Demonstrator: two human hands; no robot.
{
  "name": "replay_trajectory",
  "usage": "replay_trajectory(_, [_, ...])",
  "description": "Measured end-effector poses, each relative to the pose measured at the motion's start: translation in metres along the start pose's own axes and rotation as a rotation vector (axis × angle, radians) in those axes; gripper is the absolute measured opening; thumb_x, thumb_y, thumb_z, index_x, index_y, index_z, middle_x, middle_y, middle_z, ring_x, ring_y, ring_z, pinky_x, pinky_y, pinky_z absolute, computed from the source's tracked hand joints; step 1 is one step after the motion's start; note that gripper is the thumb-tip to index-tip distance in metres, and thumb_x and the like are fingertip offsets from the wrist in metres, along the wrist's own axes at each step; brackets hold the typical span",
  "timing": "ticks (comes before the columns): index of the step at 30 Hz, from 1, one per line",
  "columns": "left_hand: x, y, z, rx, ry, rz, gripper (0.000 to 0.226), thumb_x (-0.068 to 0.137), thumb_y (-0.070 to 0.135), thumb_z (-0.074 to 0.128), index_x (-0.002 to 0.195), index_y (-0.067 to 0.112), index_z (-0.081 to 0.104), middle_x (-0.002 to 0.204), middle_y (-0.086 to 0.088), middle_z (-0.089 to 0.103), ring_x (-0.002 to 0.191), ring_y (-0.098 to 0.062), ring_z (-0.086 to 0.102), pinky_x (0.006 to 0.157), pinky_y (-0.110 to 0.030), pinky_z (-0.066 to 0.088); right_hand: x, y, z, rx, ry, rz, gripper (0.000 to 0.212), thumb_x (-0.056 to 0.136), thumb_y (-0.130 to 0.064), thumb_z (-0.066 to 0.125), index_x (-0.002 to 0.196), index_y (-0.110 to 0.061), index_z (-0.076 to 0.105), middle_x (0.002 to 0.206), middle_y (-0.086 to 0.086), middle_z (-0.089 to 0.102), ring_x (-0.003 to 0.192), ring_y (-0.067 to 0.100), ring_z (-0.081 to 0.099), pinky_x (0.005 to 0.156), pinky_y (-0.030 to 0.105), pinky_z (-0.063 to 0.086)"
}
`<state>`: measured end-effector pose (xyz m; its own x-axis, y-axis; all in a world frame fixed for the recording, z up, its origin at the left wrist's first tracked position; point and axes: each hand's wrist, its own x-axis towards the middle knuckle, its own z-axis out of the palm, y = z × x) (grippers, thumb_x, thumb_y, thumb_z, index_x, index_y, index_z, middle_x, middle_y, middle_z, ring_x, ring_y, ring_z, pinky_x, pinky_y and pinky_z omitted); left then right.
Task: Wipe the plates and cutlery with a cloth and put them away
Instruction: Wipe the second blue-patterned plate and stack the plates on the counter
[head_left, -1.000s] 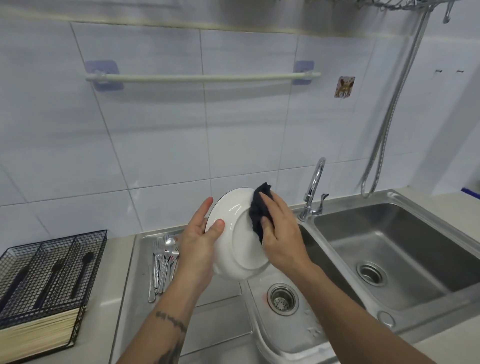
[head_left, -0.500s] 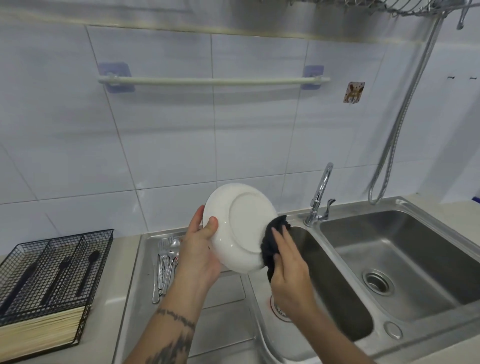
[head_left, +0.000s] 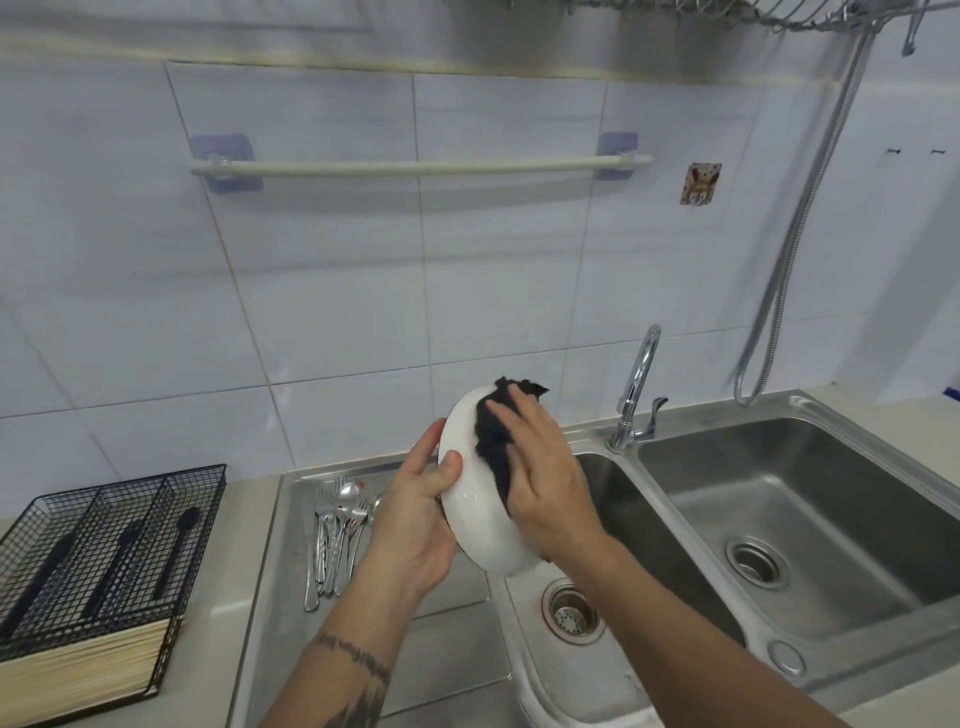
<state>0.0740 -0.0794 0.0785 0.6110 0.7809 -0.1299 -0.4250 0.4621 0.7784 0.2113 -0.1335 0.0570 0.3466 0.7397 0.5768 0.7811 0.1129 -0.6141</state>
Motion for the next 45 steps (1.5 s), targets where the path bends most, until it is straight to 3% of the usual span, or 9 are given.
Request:
replay_trajectory(4, [-0.005, 0.001, 0.001, 0.049, 0.038, 0.027, 0.043, 0.095, 0.0, 0.054, 0.129, 0.026, 0.058, 0.093, -0.001, 0.077, 0.076, -0.019, 0.073, 0.081, -0.044, 0.056, 0.016, 0.009, -0.009, 0.01, 0.033, 0.226, 0.044, 0.1, -0.035, 0.033, 0.143, -0.033, 0.042, 0.153, -0.014, 0.034, 0.142, 0.006, 0.026, 0.116, 0.039, 0.027])
replay_trajectory(9, [-0.005, 0.003, 0.003, 0.06, 0.045, 0.026, 0.047, 0.096, -0.004, 0.051, 0.133, 0.024, 0.058, 0.102, -0.016, 0.076, 0.085, -0.026, 0.075, 0.073, -0.036, 0.062, 0.002, -0.023, -0.006, -0.086, -0.124, -0.02, 0.058, 0.093, -0.041, 0.038, 0.149, -0.026, 0.031, 0.16, -0.008, 0.016, 0.146, 0.003, 0.008, 0.117, 0.027, 0.012])
replay_trajectory(16, [-0.014, 0.001, -0.001, 0.101, 0.061, 0.021, 0.048, 0.094, -0.004, 0.054, 0.129, 0.027, 0.061, 0.096, -0.011, 0.077, 0.074, -0.023, 0.073, 0.061, -0.031, 0.06, 0.02, 0.018, -0.011, 0.004, 0.016, 0.297, 0.038, 0.101, -0.032, 0.034, 0.134, -0.021, 0.05, 0.134, -0.003, 0.052, 0.127, 0.016, 0.046, 0.105, 0.027, 0.034])
replay_trajectory(21, [-0.011, 0.003, -0.001, 0.113, 0.057, 0.03, 0.047, 0.094, -0.006, 0.052, 0.129, 0.023, 0.061, 0.095, -0.013, 0.077, 0.076, -0.025, 0.074, 0.061, -0.033, 0.061, -0.001, 0.005, -0.011, -0.156, -0.108, -0.086, 0.05, 0.097, -0.032, 0.032, 0.146, -0.025, 0.039, 0.157, -0.006, 0.026, 0.145, 0.009, 0.02, 0.117, 0.024, 0.017])
replay_trajectory(27, [-0.015, 0.003, 0.001, 0.122, 0.067, 0.046, 0.044, 0.093, -0.007, 0.052, 0.128, 0.019, 0.061, 0.088, -0.009, 0.077, 0.071, -0.022, 0.073, 0.057, -0.031, 0.059, -0.007, 0.016, -0.015, -0.084, -0.003, 0.044, 0.051, 0.096, -0.03, 0.032, 0.146, -0.026, 0.04, 0.157, -0.011, 0.027, 0.143, 0.005, 0.024, 0.115, 0.036, 0.028])
replay_trajectory(32, [-0.013, 0.003, -0.002, 0.097, 0.056, 0.032, 0.047, 0.093, -0.007, 0.051, 0.131, 0.02, 0.059, 0.101, -0.013, 0.076, 0.085, -0.024, 0.075, 0.071, -0.034, 0.062, -0.005, -0.009, -0.009, -0.211, -0.137, -0.256, 0.048, 0.095, -0.026, 0.038, 0.143, -0.024, 0.045, 0.157, -0.003, 0.027, 0.146, 0.017, 0.021, 0.119, 0.032, 0.015])
replay_trajectory(36, [-0.014, 0.003, -0.006, 0.062, 0.085, 0.034, 0.042, 0.094, -0.003, 0.052, 0.123, 0.025, 0.063, 0.089, -0.008, 0.076, 0.071, -0.02, 0.072, 0.063, -0.035, 0.061, 0.002, 0.024, -0.018, 0.053, 0.019, 0.153, 0.042, 0.099, -0.023, 0.035, 0.139, -0.026, 0.049, 0.146, -0.009, 0.045, 0.135, 0.007, 0.039, 0.11, 0.017, 0.025])
replay_trajectory(40, [-0.008, 0.007, -0.011, -0.009, 0.12, 0.045, 0.04, 0.094, 0.003, 0.054, 0.123, 0.029, 0.062, 0.09, 0.002, 0.073, 0.081, -0.021, 0.068, 0.083, -0.045, 0.052, -0.021, 0.043, -0.022, 0.51, 0.042, 0.674, 0.034, 0.104, -0.021, 0.039, 0.127, -0.037, 0.059, 0.116, -0.023, 0.064, 0.112, -0.002, 0.057, 0.094, 0.018, 0.044])
replay_trajectory(45, [0.002, -0.005, -0.002, -0.112, 0.186, 0.028, 0.041, 0.097, 0.006, 0.051, 0.132, 0.025, 0.059, 0.113, 0.0, 0.069, 0.099, -0.026, 0.064, 0.1, -0.056, 0.044, -0.063, 0.022, -0.003, 0.256, 0.143, 0.517, 0.047, 0.099, -0.006, 0.043, 0.134, -0.037, 0.049, 0.13, -0.031, 0.049, 0.12, -0.019, 0.041, 0.096, -0.001, 0.027])
